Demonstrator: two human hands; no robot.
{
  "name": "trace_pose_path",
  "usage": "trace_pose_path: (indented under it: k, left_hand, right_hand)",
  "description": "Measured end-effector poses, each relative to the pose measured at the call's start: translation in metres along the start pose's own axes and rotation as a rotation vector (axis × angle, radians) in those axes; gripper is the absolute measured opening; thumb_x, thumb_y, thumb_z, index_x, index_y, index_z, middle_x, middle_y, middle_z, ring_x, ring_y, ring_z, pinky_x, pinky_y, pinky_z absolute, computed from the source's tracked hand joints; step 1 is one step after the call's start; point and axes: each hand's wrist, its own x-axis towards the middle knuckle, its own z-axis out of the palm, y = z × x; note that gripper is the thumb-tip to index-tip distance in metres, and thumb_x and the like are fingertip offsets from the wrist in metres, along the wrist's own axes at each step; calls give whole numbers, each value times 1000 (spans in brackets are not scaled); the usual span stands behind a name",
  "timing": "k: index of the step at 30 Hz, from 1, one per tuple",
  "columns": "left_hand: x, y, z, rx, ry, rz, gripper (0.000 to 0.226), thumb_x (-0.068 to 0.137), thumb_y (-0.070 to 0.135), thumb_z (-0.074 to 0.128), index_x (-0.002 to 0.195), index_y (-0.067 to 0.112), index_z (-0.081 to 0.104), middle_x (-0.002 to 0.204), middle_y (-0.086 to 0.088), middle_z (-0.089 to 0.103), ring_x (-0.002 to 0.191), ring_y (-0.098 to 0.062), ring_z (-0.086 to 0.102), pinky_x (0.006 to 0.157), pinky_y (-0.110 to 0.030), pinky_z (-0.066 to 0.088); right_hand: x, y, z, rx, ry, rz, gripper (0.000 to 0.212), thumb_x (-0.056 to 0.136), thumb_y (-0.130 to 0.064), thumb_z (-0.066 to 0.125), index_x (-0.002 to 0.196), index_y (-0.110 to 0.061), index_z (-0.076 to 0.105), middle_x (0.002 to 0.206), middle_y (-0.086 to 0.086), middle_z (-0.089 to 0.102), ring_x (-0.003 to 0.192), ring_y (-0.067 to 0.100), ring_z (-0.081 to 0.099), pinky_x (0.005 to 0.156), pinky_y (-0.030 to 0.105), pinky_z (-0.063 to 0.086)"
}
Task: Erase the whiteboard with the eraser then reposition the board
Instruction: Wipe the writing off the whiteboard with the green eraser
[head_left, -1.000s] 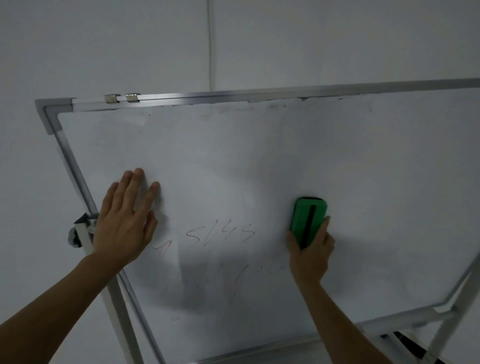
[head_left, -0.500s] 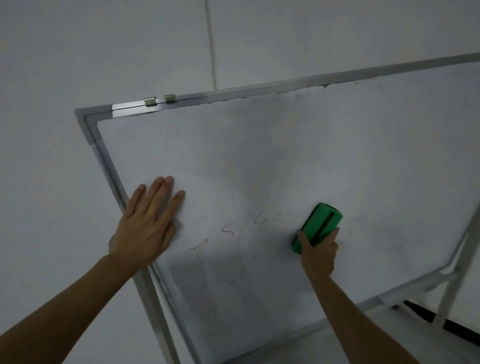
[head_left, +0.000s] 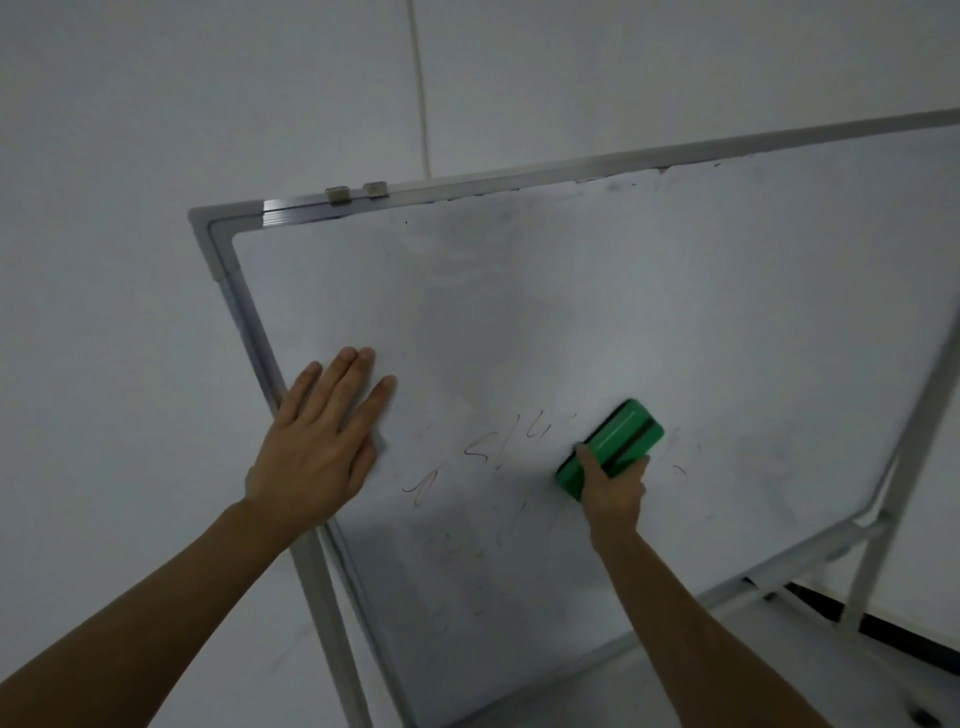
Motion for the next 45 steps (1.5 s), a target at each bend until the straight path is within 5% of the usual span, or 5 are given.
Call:
trace_pose_path:
  k: [8, 15, 24, 31, 45]
  left_hand:
    - [-3, -1, 1, -26, 35, -31, 50, 95, 25, 41, 140, 6, 45, 151, -22, 32, 141, -35, 29, 114, -54, 25]
    - [-8, 3, -10, -121, 87, -130, 49, 94, 22, 44, 139, 3, 45, 149, -26, 33, 141, -38, 28, 114, -55, 26]
    - [-32, -9, -20, -410, 170, -795, 68, 95, 28, 51, 149, 1, 19, 154, -21, 25, 141, -34, 27, 115, -48, 23]
    - [-35, 3, -1, -716, -25, -962, 32, 99, 36, 40, 114, 12, 56, 76, 10, 63, 70, -14, 63, 55, -21, 38]
    - [-42, 2, 6, -610, 52, -980, 38, 99, 39, 40, 118, 9, 53, 73, 9, 58, 60, -4, 53, 53, -19, 36]
  right_hand:
    - [-83, 47, 16, -724, -280, -910, 87, 82, -53, 61, 150, -16, 22, 121, 12, 54, 98, 24, 57, 70, 34, 58]
    - [-9, -25, -1, -199, 159, -87, 89, 91, -56, 51, 154, -23, -3, 129, 27, 42, 113, 43, 48, 90, 50, 44]
    - [-66, 52, 12, -735, -226, -1145, 78, 89, -44, 53, 153, -35, 10, 122, 21, 54, 103, 33, 56, 74, 41, 58]
    - [-37, -14, 18, -297, 95, -517, 92, 85, -44, 66, 151, -34, 2, 119, 18, 45, 100, 35, 51, 76, 38, 49]
    - [-49, -17, 20, -233, 64, -608, 91, 80, -36, 75, 151, -31, 19, 118, 14, 47, 101, 30, 52, 78, 34, 50]
